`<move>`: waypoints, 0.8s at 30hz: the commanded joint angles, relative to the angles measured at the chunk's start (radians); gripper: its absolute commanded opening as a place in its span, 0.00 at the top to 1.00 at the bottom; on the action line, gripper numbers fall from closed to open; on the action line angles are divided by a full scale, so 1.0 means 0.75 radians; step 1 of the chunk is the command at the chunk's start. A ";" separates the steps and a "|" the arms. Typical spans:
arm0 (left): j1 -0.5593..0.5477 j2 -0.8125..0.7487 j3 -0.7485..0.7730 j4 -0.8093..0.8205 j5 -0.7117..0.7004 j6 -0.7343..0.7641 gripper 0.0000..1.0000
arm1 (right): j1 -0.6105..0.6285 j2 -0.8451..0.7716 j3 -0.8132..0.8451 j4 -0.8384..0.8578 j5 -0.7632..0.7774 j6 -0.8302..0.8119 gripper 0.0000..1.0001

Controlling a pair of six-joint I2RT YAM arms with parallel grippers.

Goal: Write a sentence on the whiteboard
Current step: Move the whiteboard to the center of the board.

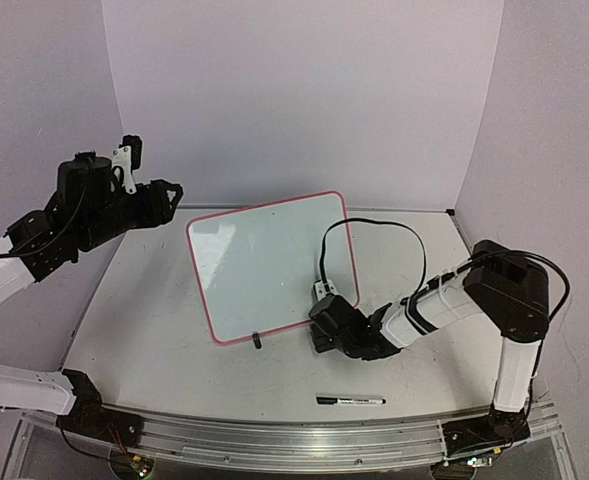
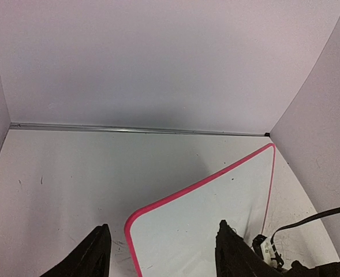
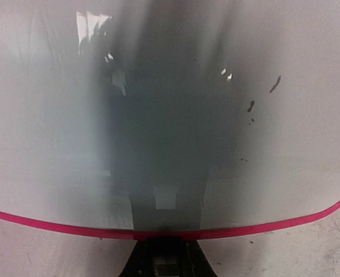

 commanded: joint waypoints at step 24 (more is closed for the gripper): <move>0.003 0.193 0.047 0.223 0.142 -0.037 0.37 | -0.094 -0.357 -0.439 0.008 0.283 0.252 1.00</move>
